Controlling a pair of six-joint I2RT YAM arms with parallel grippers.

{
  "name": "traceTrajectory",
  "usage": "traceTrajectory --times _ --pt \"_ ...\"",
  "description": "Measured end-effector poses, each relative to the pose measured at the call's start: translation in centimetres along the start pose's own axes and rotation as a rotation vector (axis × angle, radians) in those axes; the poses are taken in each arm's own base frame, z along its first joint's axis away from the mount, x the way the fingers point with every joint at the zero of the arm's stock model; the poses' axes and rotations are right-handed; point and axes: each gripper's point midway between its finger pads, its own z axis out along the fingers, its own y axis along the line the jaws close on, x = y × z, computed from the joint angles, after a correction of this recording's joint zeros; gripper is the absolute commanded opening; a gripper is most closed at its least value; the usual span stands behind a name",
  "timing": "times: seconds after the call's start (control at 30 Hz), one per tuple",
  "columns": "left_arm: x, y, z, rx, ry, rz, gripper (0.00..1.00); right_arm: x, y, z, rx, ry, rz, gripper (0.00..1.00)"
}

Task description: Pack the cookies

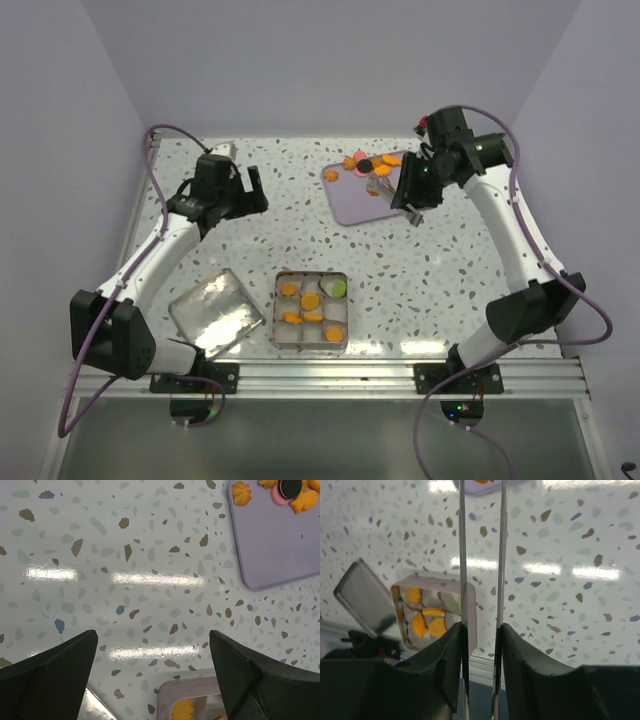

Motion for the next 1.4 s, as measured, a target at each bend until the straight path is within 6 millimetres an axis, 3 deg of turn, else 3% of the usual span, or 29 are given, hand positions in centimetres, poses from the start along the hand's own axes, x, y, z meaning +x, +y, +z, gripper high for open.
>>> traceTrajectory --times 0.13,0.2,0.33,0.47,0.83,1.1,1.27,1.4 --pt "-0.2 -0.1 -0.2 0.004 -0.007 -0.008 1.0 5.8 3.5 -1.7 -0.142 0.061 -0.119 0.31" --pt "-0.3 -0.2 -0.4 0.008 -0.015 -0.011 1.0 9.6 4.1 -2.3 -0.2 0.126 -0.159 0.32" --pt "-0.3 -0.2 -1.0 0.015 -0.029 -0.019 1.0 14.9 2.7 -3.2 -0.254 0.206 -0.162 0.32" --pt "-0.2 -0.1 -1.5 0.02 -0.039 -0.026 1.0 17.8 2.1 -3.9 -0.31 0.243 -0.157 0.32" --pt "-0.3 -0.3 -2.1 0.033 -0.05 -0.028 1.0 20.8 3.1 -4.7 -0.384 0.31 -0.207 0.33" --pt "0.3 0.1 -2.8 0.034 -0.053 -0.028 1.0 24.1 2.1 -4.1 -0.344 0.398 -0.242 0.34" --pt "0.9 0.3 -2.7 0.028 -0.04 -0.027 1.0 24.7 1.6 -3.7 -0.32 0.412 -0.226 0.38" --pt "0.9 0.4 -2.8 0.028 -0.041 -0.025 1.0 24.5 1.8 -3.3 -0.312 0.399 -0.218 0.48"
